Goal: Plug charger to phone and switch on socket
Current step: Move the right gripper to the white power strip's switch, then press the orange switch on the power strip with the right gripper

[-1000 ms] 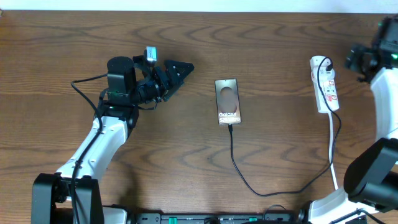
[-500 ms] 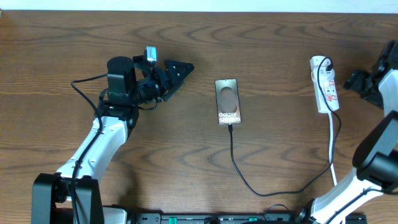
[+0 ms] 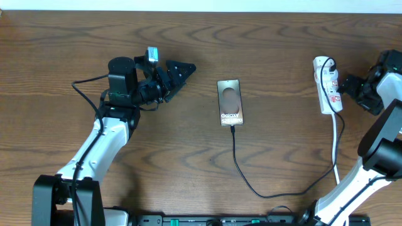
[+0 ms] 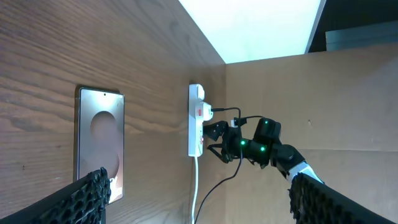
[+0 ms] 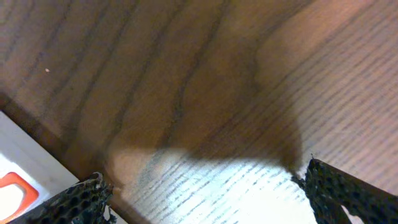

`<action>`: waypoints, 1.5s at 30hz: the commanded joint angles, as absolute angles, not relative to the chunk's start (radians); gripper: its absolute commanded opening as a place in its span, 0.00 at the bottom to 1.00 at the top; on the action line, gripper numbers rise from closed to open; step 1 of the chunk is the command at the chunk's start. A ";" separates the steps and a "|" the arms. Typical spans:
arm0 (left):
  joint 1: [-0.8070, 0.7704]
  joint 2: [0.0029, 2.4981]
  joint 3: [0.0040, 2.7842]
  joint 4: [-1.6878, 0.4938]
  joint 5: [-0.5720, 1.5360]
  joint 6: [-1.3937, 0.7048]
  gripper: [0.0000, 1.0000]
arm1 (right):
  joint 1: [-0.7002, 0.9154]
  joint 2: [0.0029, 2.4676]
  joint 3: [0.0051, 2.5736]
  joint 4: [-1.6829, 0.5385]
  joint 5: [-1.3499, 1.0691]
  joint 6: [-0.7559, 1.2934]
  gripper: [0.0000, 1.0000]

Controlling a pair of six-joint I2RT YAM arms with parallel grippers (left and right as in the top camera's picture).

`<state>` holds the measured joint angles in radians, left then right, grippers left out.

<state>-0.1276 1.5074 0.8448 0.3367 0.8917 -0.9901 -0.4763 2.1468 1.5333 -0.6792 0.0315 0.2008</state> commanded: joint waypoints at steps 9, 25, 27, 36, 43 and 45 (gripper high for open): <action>-0.123 1.491 0.858 0.336 0.897 -0.976 0.93 | -0.506 2.098 1.563 -0.684 -0.165 0.194 0.99; -0.123 1.491 0.858 0.336 0.897 -0.976 0.93 | -0.509 2.105 1.554 -0.612 -0.164 0.194 0.99; -0.123 1.491 0.858 0.336 0.897 -0.976 0.93 | -0.509 2.109 1.554 -0.608 -0.164 0.194 0.99; -0.123 1.491 0.858 0.336 0.897 -0.976 0.93 | -0.509 2.130 1.554 -0.613 -0.239 0.206 0.99; -0.123 1.491 0.858 0.336 0.897 -0.976 0.93 | -0.509 2.132 1.553 -0.616 -0.215 0.206 0.99; -0.123 1.491 0.858 0.336 0.897 -0.976 0.93 | -0.509 2.132 1.551 -0.616 -0.189 0.206 0.99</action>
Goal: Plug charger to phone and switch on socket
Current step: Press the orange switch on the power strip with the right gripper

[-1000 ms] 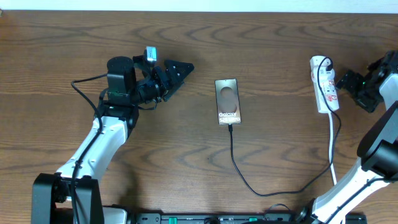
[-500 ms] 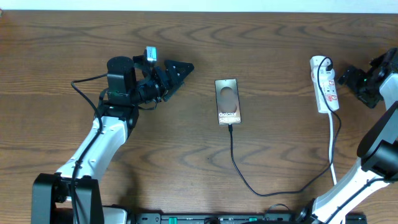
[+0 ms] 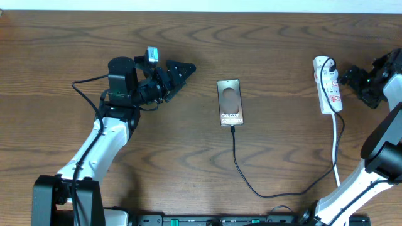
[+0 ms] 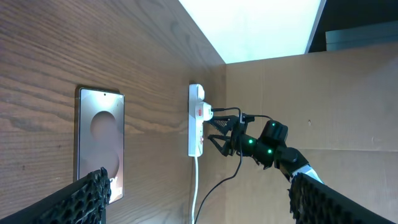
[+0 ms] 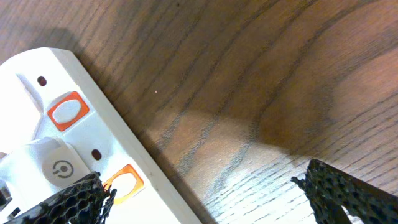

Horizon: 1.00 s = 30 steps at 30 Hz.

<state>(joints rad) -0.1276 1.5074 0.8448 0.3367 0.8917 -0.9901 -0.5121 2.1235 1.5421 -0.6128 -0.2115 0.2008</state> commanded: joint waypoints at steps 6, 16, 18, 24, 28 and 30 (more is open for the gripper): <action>-0.123 1.491 0.858 0.336 0.897 -0.976 0.93 | -0.505 2.133 1.529 -0.598 -0.184 0.237 0.99; -0.123 1.491 0.858 0.336 0.897 -0.976 0.93 | -0.487 2.133 1.481 -0.554 -0.181 0.239 0.99; -0.123 1.491 0.858 0.336 0.897 -0.976 0.93 | -0.487 2.133 1.472 -0.552 -0.182 0.239 0.99; -0.123 1.491 0.858 0.336 0.897 -0.976 0.93 | -0.482 2.133 1.430 -0.523 -0.182 0.239 0.99; -0.123 1.491 0.858 0.336 0.897 -0.976 0.94 | -0.479 2.133 1.411 -0.519 -0.183 0.239 0.99; -0.123 1.491 0.858 0.336 0.897 -0.976 0.93 | -0.474 2.133 1.409 -0.523 -0.183 0.239 0.99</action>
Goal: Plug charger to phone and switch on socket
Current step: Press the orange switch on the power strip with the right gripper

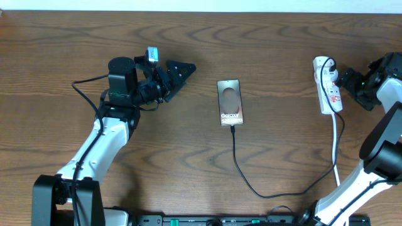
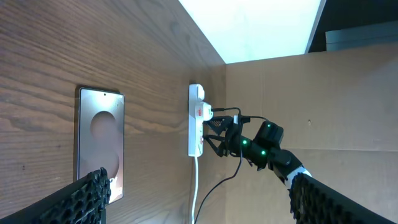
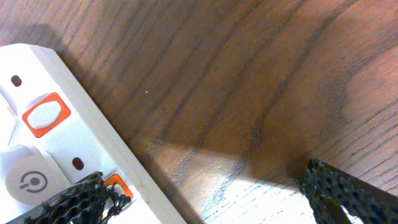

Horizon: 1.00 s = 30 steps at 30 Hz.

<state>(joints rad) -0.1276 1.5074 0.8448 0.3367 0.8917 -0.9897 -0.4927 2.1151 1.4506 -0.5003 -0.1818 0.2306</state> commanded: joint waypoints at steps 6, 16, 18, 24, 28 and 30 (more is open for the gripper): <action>-0.123 1.491 0.858 0.336 0.897 -0.976 0.93 | -0.448 2.133 1.409 -0.538 -0.182 0.239 0.99; -0.123 1.491 0.858 0.336 0.897 -0.976 0.93 | -0.419 2.133 1.409 -0.570 -0.183 0.239 0.99; -0.123 1.491 0.858 0.336 0.897 -0.976 0.93 | -0.414 2.133 1.409 -0.577 -0.183 0.239 0.99; -0.123 1.491 0.858 0.336 0.897 -0.976 0.93 | -0.404 2.133 1.409 -0.605 -0.182 0.239 0.99; -0.123 1.491 0.858 0.336 0.897 -0.976 0.93 | -0.405 2.133 1.409 -0.606 -0.159 0.238 0.99; -0.123 1.491 0.858 0.336 0.897 -0.976 0.93 | -0.408 2.130 1.415 -0.612 -0.136 0.238 0.99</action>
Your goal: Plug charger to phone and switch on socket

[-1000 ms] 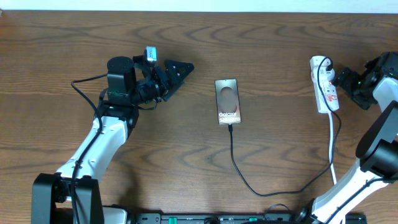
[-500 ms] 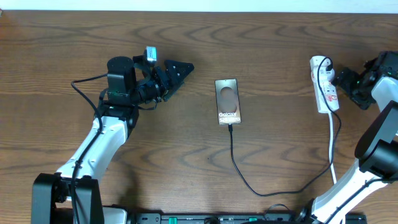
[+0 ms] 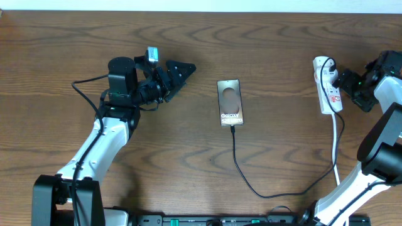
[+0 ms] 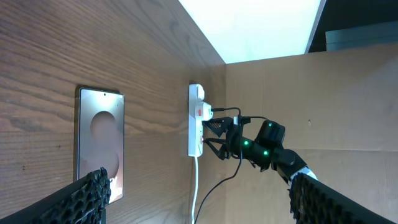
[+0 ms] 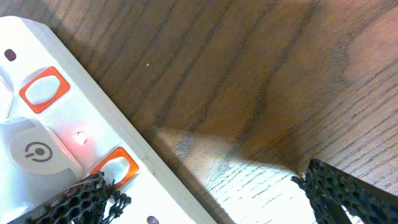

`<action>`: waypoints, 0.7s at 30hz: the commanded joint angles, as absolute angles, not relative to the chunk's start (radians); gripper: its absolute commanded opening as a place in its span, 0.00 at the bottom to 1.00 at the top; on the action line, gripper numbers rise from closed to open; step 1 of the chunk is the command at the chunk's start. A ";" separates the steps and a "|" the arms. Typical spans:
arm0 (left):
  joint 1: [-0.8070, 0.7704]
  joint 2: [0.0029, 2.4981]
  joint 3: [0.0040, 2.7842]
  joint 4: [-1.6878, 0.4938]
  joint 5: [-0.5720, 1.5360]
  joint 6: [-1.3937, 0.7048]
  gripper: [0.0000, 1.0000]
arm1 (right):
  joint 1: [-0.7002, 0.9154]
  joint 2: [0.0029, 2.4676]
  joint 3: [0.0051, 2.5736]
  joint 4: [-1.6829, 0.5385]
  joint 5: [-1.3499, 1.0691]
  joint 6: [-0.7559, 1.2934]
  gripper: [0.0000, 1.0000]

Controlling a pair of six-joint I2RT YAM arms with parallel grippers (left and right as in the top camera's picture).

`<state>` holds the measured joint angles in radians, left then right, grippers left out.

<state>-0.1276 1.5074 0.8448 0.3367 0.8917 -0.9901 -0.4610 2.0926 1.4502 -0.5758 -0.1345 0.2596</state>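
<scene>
The phone lies face up mid-table, with the black charger cable joined to its near edge. The cable loops round to the white power strip at the right. In the right wrist view the strip shows two orange switches, and a red light glows beside the lower switch. My right gripper is open, its left finger resting at that switch. Far to the left my left gripper hangs open, facing the phone.
The strip's own white lead runs down toward the table's near edge. A round charger plug with a power symbol sits in the strip. Bare wood lies between the phone and the strip.
A red light now glows on the strip beside the lower orange switch, where a dark dot showed before. My right gripper has shifted slightly along the strip. The left arm is unmoved.
My right gripper stood to the right of the strip, with only its edge in the wrist view. Then both orange switches came into view, unlit. Then its left finger was at the lower switch. Now the strip's light is red. Phone and left arm stayed put.
</scene>
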 commanded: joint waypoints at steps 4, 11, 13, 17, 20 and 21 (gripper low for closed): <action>-0.123 1.491 0.858 0.336 0.897 -0.976 0.93 | -0.443 2.083 1.489 -0.686 -0.101 0.192 0.99; -0.123 1.491 0.858 0.336 0.897 -0.976 0.93 | -0.472 1.951 1.553 -0.797 -0.081 0.167 0.99; -0.123 1.491 0.858 0.336 0.897 -0.976 0.93 | -0.471 1.930 1.553 -0.805 -0.081 0.167 0.99; -0.123 1.491 0.858 0.336 0.897 -0.976 0.93 | -0.471 1.923 1.552 -0.805 -0.081 0.167 0.99; -0.123 1.491 0.858 0.336 0.897 -0.976 0.93 | -0.472 1.925 1.551 -0.804 -0.081 0.167 0.99; -0.123 1.491 0.858 0.336 0.897 -0.976 0.93 | -0.472 1.925 1.551 -0.804 -0.081 0.167 0.99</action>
